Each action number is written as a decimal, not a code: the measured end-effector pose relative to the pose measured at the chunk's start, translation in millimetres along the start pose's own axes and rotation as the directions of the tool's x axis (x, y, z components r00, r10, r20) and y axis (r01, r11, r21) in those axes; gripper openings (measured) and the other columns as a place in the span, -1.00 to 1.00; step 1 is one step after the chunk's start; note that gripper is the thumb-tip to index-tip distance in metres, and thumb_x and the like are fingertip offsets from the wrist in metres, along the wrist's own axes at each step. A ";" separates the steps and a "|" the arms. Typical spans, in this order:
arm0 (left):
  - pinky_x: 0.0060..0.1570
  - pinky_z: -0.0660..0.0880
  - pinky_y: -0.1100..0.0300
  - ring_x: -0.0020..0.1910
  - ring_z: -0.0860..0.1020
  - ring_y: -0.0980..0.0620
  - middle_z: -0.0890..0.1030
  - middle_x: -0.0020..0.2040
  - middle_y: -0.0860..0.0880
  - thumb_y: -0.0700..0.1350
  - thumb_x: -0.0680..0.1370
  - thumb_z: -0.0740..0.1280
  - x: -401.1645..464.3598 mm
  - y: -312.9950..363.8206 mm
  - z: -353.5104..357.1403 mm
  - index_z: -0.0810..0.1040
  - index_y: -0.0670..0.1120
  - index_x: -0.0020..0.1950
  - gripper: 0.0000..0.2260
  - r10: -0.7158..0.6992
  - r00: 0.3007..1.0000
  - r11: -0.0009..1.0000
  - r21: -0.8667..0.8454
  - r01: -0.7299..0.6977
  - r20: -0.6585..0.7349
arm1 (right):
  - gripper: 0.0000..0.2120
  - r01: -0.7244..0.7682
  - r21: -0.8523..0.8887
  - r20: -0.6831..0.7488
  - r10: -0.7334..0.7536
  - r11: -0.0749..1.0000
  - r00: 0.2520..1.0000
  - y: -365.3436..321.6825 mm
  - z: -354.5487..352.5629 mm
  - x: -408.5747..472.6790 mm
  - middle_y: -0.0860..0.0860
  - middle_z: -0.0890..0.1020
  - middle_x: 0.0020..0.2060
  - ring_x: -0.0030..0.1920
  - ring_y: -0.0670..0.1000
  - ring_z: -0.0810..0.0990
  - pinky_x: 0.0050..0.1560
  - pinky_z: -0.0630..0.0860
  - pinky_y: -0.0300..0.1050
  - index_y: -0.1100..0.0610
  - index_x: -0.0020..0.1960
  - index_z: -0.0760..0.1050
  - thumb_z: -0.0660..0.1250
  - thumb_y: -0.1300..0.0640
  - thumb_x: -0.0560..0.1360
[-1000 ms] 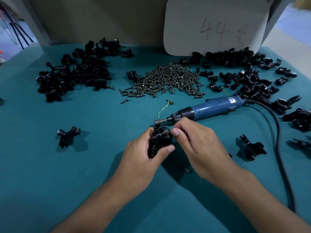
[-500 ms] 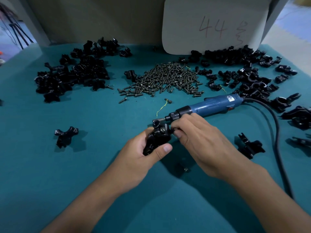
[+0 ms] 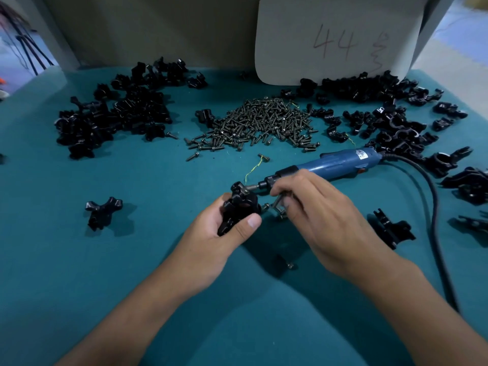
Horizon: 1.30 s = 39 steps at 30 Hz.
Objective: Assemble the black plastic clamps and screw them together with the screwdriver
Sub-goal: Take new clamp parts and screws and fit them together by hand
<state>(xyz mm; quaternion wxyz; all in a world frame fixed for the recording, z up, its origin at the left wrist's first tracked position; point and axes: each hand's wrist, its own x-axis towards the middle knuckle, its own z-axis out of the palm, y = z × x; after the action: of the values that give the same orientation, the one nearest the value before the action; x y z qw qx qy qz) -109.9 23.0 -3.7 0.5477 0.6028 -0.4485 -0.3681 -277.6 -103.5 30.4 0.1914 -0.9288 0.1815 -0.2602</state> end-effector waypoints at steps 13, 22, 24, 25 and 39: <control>0.26 0.51 0.10 0.18 0.61 0.07 0.67 0.14 0.09 0.18 0.55 0.36 -2.1 1.7 1.5 0.52 0.12 0.29 -0.66 0.043 0.993 0.999 0.012 -0.044 0.110 | -0.65 -0.270 0.641 0.158 0.221 0.719 0.962 -4.2 20.8 -1.9 -0.23 0.35 -0.27 -0.24 -0.09 0.31 -0.19 0.32 0.00 -0.21 0.04 0.44 0.33 -0.42 0.45; -0.11 0.38 0.31 -0.19 0.43 0.19 0.52 -0.23 0.21 0.15 0.51 0.26 -2.0 -1.1 1.3 0.49 0.26 0.01 -0.89 0.091 0.995 0.982 -0.166 -0.085 0.029 | -0.85 -0.280 0.704 0.143 0.257 0.653 0.956 -3.5 26.8 -0.5 -0.19 0.56 -0.23 -0.18 -0.17 0.48 -0.07 0.43 -0.10 -0.20 0.01 0.52 0.34 -0.21 0.49; -0.17 0.37 0.35 -0.23 0.41 0.20 0.51 -0.27 0.20 0.14 0.51 0.26 -2.3 0.6 3.5 0.51 0.27 -0.03 -0.92 0.111 0.994 0.977 -0.184 -0.111 -0.007 | -0.86 -0.290 0.724 0.151 0.267 0.626 0.952 -3.9 28.8 -0.8 -0.13 0.56 -0.22 -0.17 -0.16 0.47 -0.08 0.42 -0.12 -0.17 -0.02 0.53 0.36 -0.20 0.49; -0.18 0.37 0.35 -0.24 0.40 0.19 0.50 -0.28 0.19 0.14 0.51 0.27 -2.1 0.9 4.4 0.52 0.26 -0.02 -0.91 0.118 0.993 0.975 -0.189 -0.120 -0.022 | -0.86 -0.294 0.740 0.156 0.271 0.605 0.950 -4.3 30.1 -0.7 -0.12 0.55 -0.22 -0.18 -0.15 0.45 -0.09 0.41 -0.16 -0.15 -0.03 0.53 0.36 -0.18 0.49; 0.09 0.52 0.19 0.01 0.61 0.10 0.66 0.00 0.10 0.12 0.57 0.24 -4.3 9.6 5.7 0.56 0.03 0.16 -0.74 0.120 0.989 0.992 -0.036 -0.124 -0.084 | -0.80 -0.294 0.782 0.187 0.244 0.550 0.952 -3.9 34.6 1.2 -0.13 0.60 -0.20 -0.15 -0.15 0.52 -0.04 0.48 -0.23 0.01 0.04 0.50 0.35 -0.10 0.52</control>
<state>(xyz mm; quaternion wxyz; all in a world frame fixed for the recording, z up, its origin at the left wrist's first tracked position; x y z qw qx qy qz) -118.0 25.1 4.9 0.5993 0.5772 -0.4542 -0.3183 -256.6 -91.6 5.2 0.6303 -0.7110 0.1794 -0.2550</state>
